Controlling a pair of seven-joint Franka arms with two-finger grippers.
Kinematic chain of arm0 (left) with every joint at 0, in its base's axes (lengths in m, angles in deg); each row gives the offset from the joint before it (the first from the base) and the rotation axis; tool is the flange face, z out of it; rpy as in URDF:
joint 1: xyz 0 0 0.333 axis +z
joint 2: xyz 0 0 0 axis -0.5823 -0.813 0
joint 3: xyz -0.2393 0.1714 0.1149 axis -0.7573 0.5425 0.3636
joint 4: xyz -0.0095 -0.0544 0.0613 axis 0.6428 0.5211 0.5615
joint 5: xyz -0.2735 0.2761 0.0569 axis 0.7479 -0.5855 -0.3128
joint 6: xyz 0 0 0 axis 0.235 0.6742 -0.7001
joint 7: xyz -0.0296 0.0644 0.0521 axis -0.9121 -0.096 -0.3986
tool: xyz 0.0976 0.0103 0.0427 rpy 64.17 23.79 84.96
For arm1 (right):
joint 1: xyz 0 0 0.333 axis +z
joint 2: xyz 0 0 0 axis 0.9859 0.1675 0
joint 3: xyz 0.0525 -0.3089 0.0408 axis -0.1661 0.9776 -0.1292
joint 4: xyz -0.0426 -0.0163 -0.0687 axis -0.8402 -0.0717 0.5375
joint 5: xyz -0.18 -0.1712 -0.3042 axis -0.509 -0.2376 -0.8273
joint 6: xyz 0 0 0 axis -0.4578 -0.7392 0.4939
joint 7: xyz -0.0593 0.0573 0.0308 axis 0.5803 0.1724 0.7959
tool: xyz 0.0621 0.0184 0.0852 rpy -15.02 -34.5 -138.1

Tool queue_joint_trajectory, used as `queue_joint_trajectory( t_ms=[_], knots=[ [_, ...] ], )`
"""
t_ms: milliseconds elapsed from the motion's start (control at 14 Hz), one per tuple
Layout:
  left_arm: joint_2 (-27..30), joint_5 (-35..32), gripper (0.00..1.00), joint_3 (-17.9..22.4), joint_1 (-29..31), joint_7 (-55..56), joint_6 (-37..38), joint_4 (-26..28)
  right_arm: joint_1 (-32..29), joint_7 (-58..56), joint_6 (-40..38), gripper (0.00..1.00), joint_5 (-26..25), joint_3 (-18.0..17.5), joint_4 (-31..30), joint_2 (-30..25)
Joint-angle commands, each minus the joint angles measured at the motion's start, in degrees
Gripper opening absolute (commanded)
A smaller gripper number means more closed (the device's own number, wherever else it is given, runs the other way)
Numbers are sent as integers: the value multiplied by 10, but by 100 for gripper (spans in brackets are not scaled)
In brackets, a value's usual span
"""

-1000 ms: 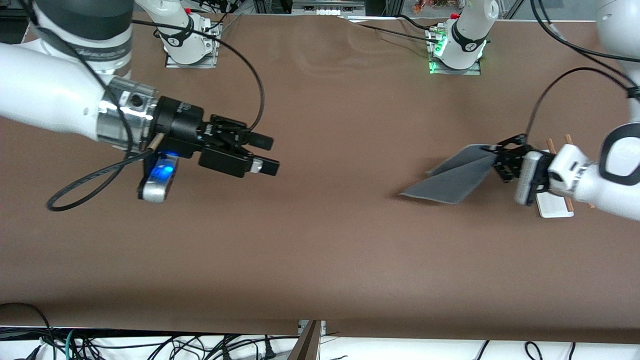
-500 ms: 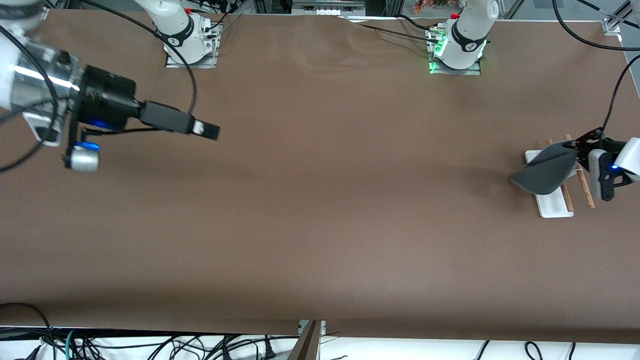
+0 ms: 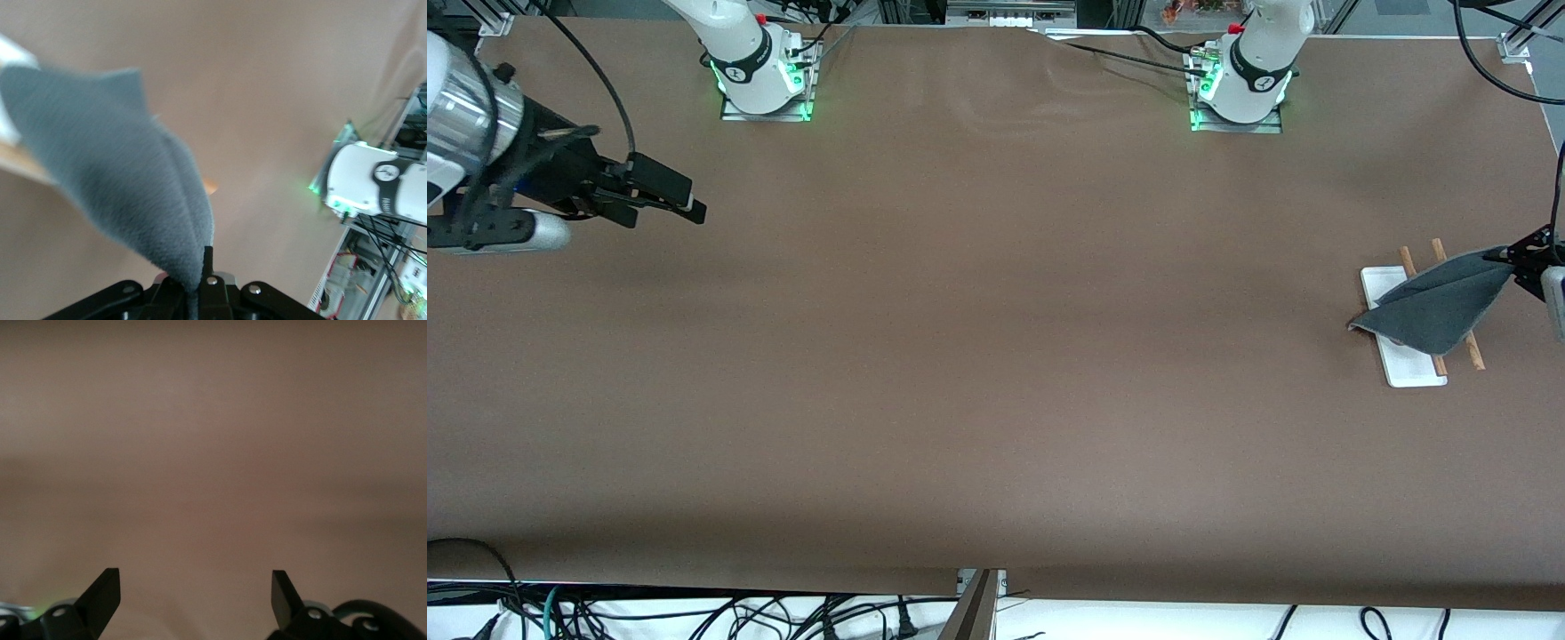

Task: Pass towel and hang on rack
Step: 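Carry the towel with the left gripper over the white rack while the right gripper retracts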

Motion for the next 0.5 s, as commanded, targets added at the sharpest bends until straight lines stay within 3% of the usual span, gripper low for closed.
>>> queue_joint_trajectory(
  t_ms=[0, 214, 429],
  knots=[
    [-25, -27, 0, 0, 25, -20, -36, -19, 15, -54, 36, 100, -70, 13, -96, -51],
    [-47, -40, 0, 0, 52, -52, -89, -15, 14, -113, 113, 100, -79, 47, -184, -69],
    [-78, -35, 0, 0, 66, -58, -120, -15, 15, -138, 130, 100, -73, 76, -204, -72]
  ],
)
